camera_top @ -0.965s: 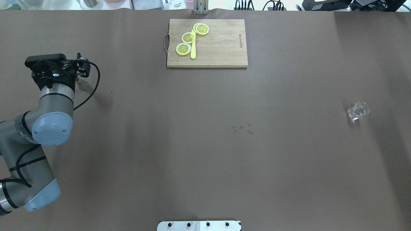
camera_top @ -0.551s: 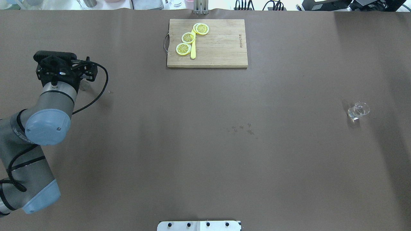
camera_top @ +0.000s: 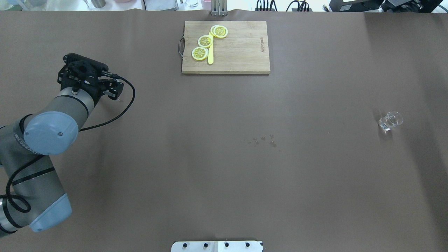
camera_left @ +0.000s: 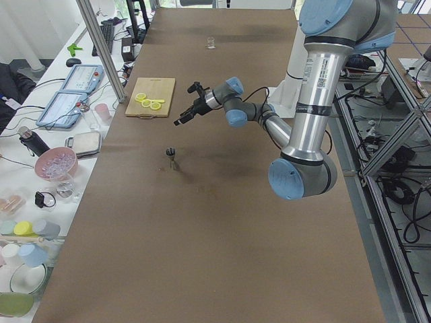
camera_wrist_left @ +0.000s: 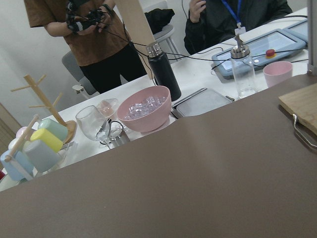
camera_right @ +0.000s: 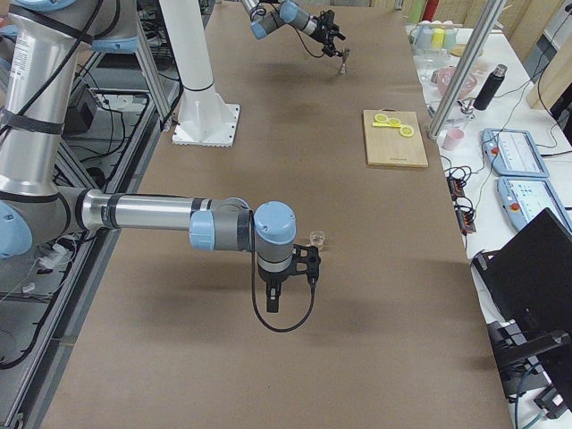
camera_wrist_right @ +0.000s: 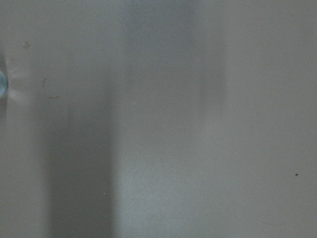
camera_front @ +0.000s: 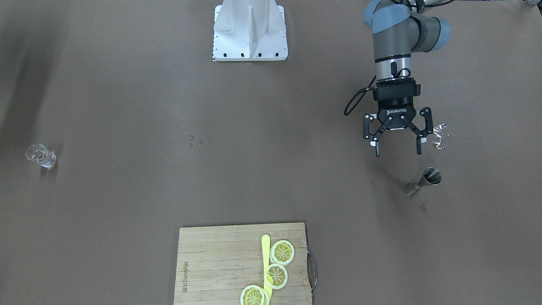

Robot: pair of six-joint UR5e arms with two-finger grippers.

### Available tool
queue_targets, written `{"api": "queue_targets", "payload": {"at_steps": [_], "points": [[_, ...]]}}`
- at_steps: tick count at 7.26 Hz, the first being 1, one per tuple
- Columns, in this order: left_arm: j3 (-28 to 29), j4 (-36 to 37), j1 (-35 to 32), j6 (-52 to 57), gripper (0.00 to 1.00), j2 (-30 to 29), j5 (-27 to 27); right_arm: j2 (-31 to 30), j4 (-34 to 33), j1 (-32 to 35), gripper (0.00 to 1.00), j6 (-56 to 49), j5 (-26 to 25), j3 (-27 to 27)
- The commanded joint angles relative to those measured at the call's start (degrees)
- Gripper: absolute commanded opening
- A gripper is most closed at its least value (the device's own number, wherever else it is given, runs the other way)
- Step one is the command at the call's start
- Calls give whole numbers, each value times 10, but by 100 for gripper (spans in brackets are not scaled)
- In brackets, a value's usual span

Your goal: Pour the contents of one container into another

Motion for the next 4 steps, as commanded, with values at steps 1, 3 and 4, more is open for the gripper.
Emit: {"api": "queue_targets", "payload": {"at_steps": [1,3,4], "points": [[-1,1,-2,86,95,-29,-86,3,2,0,100,-1,-4,-3],[-1,8,-39,172,95,-45,-180,10,2,0,100,-3,-8,-3],[0,17,-59,210,95,-57,-233,9,2,0,100,-20,-23,-4]]}}
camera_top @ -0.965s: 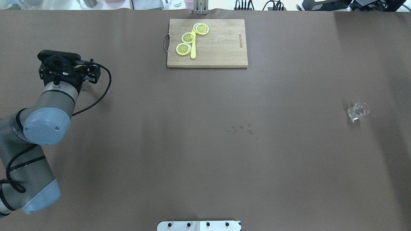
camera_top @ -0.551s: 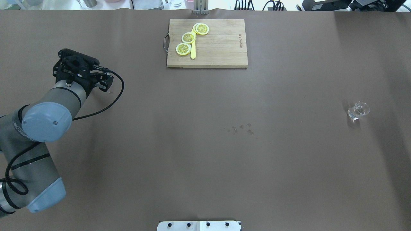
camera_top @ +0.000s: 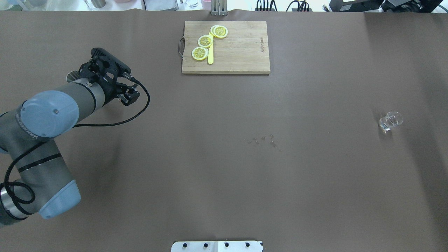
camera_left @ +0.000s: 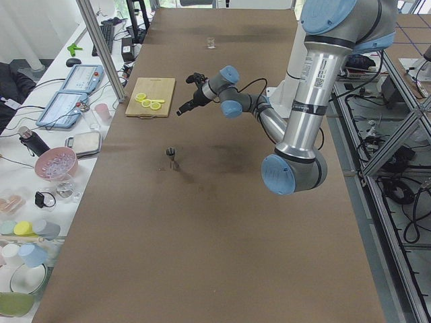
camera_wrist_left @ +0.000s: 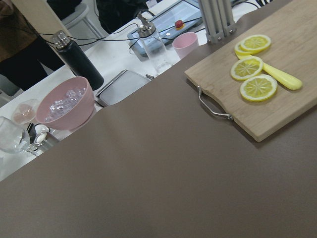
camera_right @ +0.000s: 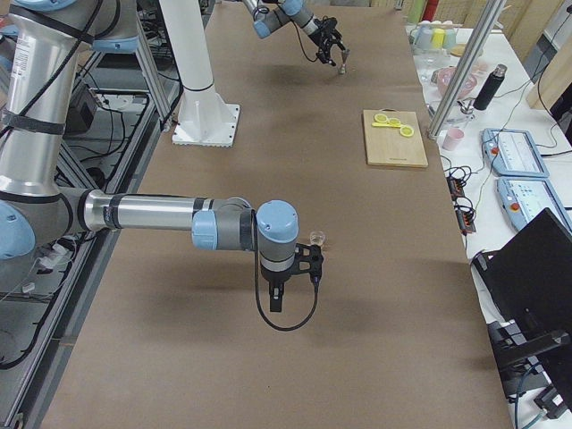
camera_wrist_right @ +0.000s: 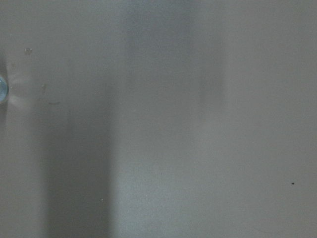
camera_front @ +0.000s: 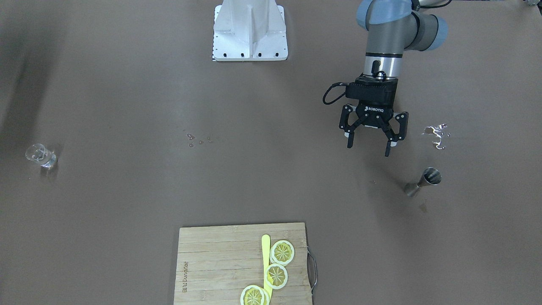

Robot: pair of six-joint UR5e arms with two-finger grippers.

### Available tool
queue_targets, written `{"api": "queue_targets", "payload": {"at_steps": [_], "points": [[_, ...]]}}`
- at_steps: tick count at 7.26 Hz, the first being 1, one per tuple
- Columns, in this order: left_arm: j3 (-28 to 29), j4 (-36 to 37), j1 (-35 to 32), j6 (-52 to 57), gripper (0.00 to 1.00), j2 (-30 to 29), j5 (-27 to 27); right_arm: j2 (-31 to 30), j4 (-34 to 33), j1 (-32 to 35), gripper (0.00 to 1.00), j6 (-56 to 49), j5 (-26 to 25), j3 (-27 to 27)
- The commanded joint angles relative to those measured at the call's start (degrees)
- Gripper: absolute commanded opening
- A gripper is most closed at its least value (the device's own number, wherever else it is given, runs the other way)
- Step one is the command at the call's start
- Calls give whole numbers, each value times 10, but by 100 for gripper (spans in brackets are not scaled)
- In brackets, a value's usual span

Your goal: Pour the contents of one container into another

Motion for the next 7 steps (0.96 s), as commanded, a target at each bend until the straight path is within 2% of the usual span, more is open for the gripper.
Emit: {"api": "queue_targets", "payload": {"at_steps": [1,5,7], "points": [[1,26,-42,81,95,-29,-118,1,0,0,100,-38,-15,0],[10,101,-107,156,96,-54,-300,1,0,0,100,-38,-14,1],[29,124,-135,160,97,-65,-351,2,0,0,100,-39,-16,0]]}}
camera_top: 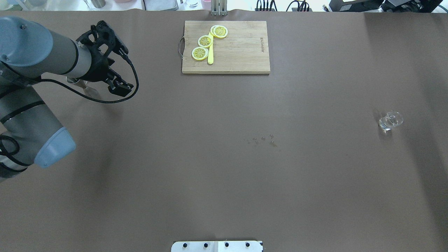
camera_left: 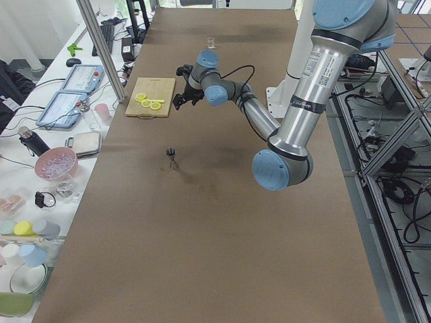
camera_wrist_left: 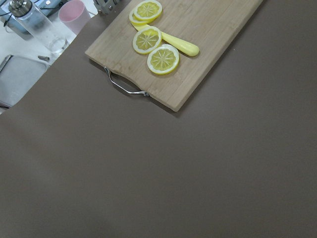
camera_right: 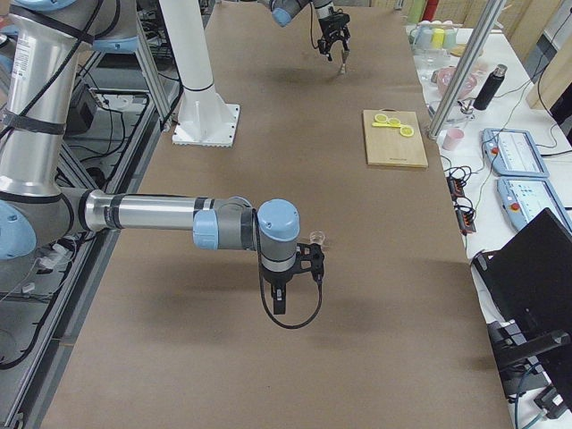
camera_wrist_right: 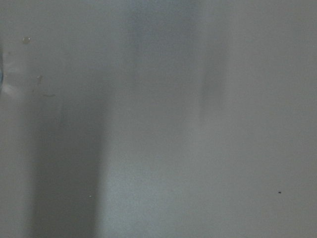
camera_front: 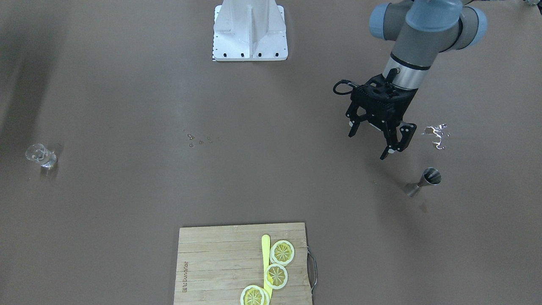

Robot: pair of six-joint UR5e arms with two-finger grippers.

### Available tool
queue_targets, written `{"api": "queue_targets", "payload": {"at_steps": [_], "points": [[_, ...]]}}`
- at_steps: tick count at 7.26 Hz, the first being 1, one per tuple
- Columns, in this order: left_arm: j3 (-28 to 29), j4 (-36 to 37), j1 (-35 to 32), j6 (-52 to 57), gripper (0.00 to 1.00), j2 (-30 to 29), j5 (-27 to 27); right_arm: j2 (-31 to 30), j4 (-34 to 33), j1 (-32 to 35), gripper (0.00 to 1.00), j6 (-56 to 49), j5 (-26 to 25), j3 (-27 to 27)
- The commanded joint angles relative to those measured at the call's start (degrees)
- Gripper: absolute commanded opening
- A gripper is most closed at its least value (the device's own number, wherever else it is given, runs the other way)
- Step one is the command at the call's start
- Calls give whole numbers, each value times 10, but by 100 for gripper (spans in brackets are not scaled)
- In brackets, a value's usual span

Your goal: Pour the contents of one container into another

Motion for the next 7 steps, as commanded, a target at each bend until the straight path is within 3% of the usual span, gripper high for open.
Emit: {"api": "queue_targets", "payload": {"at_steps": [1,2,3,7], "points": [[11,23,-32,35,96,-4,-41,1,0,0,100,-1,-2,-1],[12,29,-56,69,97,-4,-53,1,0,0,100,-1,-2,-1],[17,30,-90,71,97,6,-101,0,0,0,100,-1,-4,-1],[16,31,-183,68,98,89,-126,1,0,0,100,-1,-8,-1]]}}
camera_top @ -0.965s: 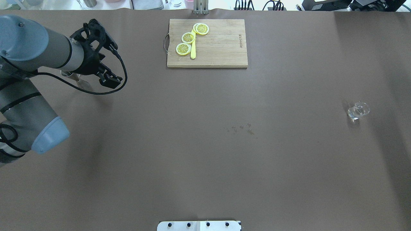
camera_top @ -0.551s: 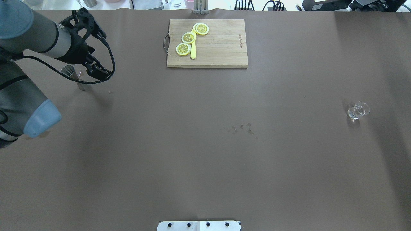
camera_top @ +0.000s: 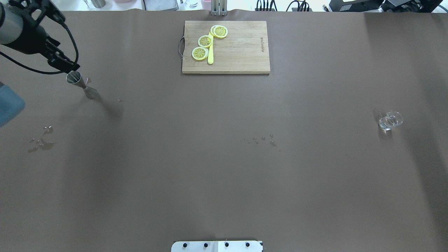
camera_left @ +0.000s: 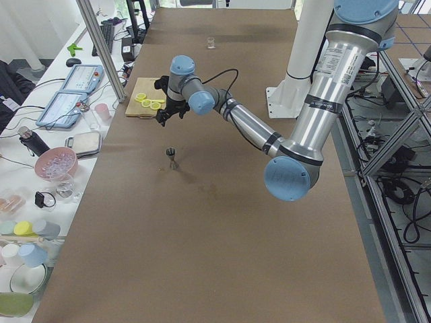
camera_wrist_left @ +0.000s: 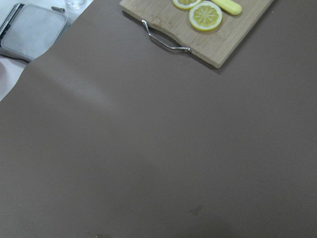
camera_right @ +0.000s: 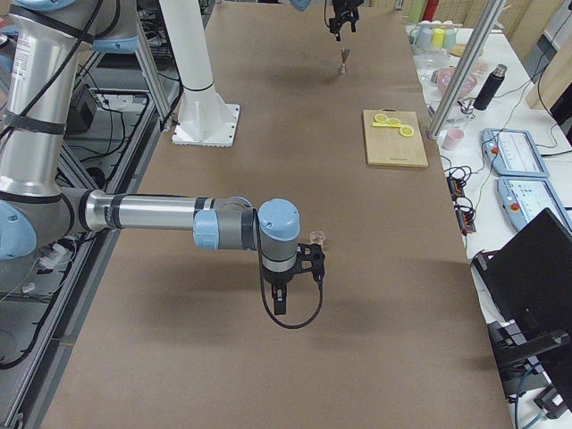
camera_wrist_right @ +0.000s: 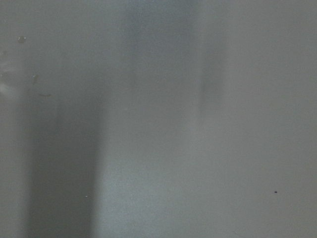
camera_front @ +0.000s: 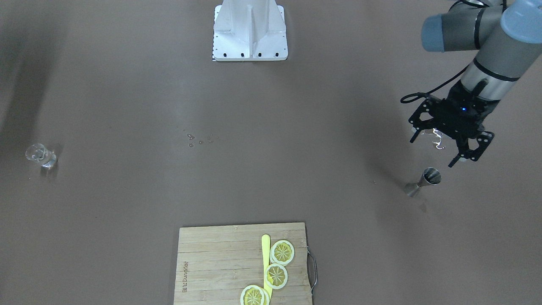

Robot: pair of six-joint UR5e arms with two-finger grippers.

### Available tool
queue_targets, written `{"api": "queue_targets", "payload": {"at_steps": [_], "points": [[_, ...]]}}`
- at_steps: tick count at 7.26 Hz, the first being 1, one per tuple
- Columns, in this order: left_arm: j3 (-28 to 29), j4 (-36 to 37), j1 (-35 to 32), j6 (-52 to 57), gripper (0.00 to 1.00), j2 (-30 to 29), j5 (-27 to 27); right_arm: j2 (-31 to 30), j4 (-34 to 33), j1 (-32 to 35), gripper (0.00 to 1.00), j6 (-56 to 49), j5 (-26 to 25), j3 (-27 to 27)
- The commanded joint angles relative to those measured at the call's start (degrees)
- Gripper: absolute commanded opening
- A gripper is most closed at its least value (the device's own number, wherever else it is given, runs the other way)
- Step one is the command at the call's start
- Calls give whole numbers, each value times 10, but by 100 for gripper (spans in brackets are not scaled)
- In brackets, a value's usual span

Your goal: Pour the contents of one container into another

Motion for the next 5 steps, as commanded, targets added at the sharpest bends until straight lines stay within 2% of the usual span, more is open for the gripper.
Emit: {"api": "queue_targets", "payload": {"at_steps": [1,2,3,4,5], "points": [[2,3,-66,1,98,64,-53,0,0,-1,100,0,-1,0],[12,31,-101,1,98,78,-93,0,0,-1,100,-1,-1,0],[11,123,-137,1,98,78,-96,1,0,-1,100,-1,2,2],[15,206,-143,2,98,74,-90,5,0,-1,100,0,2,5],[11,245,-153,2,98,78,-91,6,0,-1,100,-1,0,3]]}}
